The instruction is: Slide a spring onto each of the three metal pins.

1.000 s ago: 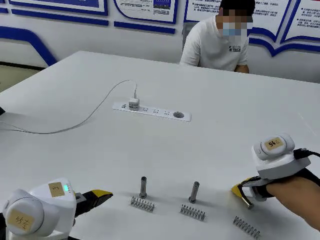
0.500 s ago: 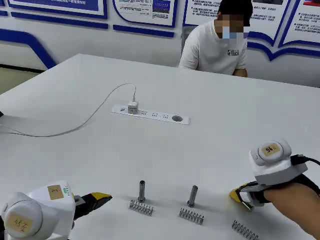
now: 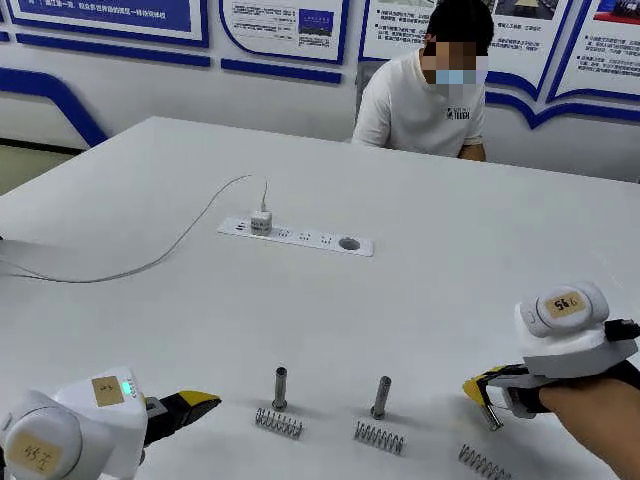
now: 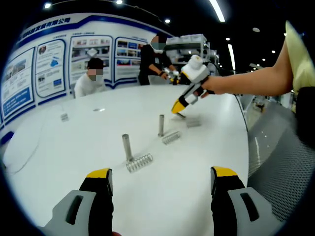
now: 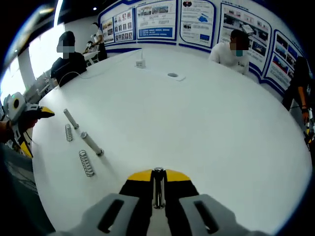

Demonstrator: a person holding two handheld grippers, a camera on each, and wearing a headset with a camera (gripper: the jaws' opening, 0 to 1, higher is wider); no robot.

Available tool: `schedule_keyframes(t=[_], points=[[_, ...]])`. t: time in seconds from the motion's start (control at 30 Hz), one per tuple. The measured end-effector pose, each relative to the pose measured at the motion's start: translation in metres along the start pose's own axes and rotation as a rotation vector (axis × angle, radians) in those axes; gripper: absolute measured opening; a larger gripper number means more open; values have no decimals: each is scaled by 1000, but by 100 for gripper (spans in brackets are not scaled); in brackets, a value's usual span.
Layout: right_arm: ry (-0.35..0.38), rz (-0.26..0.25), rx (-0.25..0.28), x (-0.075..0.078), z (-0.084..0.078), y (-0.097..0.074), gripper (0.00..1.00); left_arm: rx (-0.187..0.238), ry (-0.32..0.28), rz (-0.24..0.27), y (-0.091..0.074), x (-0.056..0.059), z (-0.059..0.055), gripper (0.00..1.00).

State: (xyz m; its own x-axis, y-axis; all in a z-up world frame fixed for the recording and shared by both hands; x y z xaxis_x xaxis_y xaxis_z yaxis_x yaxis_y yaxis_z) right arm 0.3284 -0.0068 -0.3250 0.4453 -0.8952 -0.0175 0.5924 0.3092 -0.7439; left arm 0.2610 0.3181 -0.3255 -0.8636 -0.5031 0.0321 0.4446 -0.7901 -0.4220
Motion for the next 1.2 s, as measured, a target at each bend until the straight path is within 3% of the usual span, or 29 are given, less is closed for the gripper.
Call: schedule_keyframes(t=[0.37,1.2], points=[[10,-16,49,-7,-3,-21,9,7,11,-5,0,1,3,83],[15,-24,83,-14,-16,-36,9,16,24,-5,0,3,8,84]])
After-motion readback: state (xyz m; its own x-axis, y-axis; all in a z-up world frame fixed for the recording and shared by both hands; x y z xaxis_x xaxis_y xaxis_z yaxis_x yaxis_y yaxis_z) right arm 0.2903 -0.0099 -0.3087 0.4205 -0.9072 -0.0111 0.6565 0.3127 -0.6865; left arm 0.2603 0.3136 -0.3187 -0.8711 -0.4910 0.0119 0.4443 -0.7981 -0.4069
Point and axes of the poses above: the centre of the closed fingertips' face, and the gripper's own axes: y roughly forward along the fingers, x roughly to its right, z roughly out of its top, the point moved 7 cm from there along -y, roughly backward along the fingers, and after that the axes turned 3 degrees about z, right-handed, at the moved point
